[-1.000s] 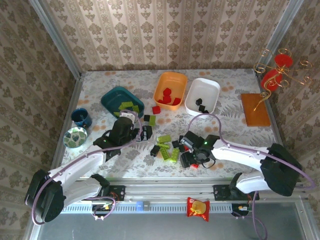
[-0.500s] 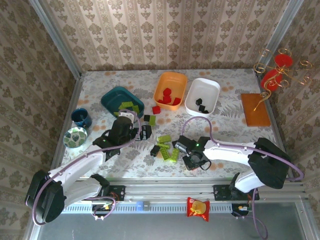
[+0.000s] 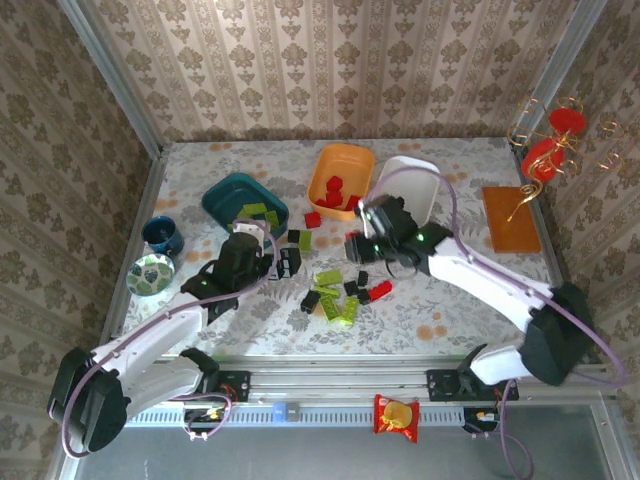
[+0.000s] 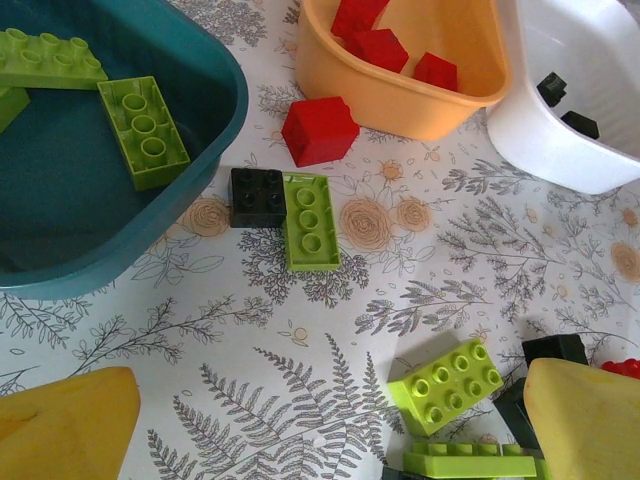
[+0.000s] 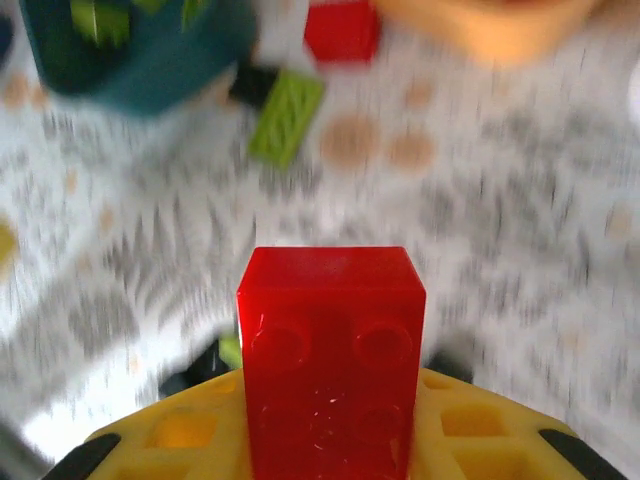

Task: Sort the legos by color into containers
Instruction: Place the lego in the container.

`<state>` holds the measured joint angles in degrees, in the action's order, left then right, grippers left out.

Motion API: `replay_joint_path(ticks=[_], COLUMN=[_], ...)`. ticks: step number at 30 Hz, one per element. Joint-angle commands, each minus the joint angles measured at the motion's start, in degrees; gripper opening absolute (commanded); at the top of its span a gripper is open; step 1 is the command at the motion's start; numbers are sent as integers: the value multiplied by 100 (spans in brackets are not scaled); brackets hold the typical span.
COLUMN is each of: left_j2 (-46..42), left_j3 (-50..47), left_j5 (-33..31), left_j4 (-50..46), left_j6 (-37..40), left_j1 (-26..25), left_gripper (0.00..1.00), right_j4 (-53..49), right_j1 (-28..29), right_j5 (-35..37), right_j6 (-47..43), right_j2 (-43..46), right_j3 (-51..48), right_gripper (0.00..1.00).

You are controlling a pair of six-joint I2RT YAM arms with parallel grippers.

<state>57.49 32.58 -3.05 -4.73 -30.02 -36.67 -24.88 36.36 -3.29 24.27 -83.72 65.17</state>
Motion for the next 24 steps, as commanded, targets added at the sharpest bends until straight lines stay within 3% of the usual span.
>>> replay_joint_path(ticks=[1,7,14,16,19,24], left_j2=[-132,-260,-402,-444,-491,-409], left_j3=[3,-39,-59,-42,-32,53], left_j5=[-71,-39,-111,-173,-179,-54], left_j4=[-232,-387,-601,-675,-710,-734], left_j6=[-55,-100,-103,-94,-48,60], left_j1=[44,72,83,81,81,81], left_gripper=[100,100,100,100,100,100], right_j4=[657,421,-402,-538,-554,-405], right_j1=[-342,-701,-805,-822,-840,-826], right_j5=[-173,292,1149,1233,1228,1142], right_j6=[-106,77,471,516,475,318], right_j2=[-1163,-2933,-4008,-4194,-4275,-3817], right_j3=[832,2631,4052,4331,4590,4520], right_gripper=[24,24,28,38,62,68])
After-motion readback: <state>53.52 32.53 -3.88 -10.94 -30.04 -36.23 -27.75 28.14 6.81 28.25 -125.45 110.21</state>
